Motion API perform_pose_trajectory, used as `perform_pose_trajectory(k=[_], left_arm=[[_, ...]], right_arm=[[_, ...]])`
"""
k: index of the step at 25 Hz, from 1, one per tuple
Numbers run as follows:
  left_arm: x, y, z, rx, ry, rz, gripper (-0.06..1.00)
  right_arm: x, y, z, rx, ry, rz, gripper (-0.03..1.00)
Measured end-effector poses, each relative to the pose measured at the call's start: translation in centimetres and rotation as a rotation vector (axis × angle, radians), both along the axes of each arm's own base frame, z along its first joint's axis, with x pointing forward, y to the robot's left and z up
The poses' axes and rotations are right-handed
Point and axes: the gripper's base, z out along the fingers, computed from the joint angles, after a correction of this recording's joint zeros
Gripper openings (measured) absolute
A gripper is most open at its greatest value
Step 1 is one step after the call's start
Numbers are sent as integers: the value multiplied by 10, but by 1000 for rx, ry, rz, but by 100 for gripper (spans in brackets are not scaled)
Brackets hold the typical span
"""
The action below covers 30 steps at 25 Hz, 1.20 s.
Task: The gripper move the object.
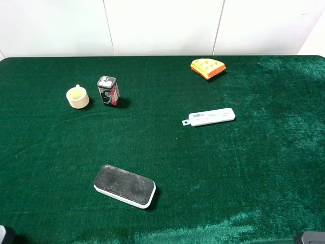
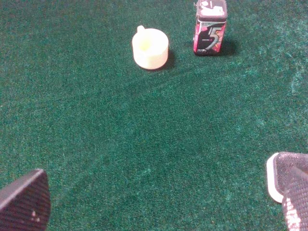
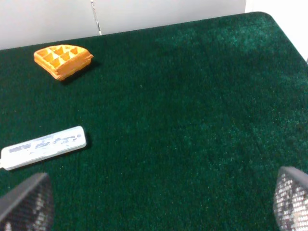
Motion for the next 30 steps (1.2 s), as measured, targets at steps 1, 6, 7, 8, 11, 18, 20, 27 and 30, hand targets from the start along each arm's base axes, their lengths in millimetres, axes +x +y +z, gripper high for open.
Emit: perform_pose_trajectory(k=[1,6,7,8,11,18,20,27,30], left_arm=[[0,0,0,0,0,0,98],[0,0,0,0,0,0,98],[0,0,0,0,0,0,98],[0,0,0,0,0,0,98],[0,0,0,0,0,0,98],[0,0,0,1,0,-1,98],[0,0,0,1,0,-1,98],[0,0,0,2,0,-1,98],[0,0,0,2,0,-1,98]], right_arm=[[0,0,0,0,0,0,70],[-1,0,2,3,-7,2,70],[-2,0,4,5,-13,3,70],[-3,0,6,8,-23,4,70],[0,3,15,27,-11,18,70],[30,11,36,44,120,86,70],[40,15,41,52,158,123,70],[73,26,48,61,273,244,70],[82,29,45,47,312,279,70]])
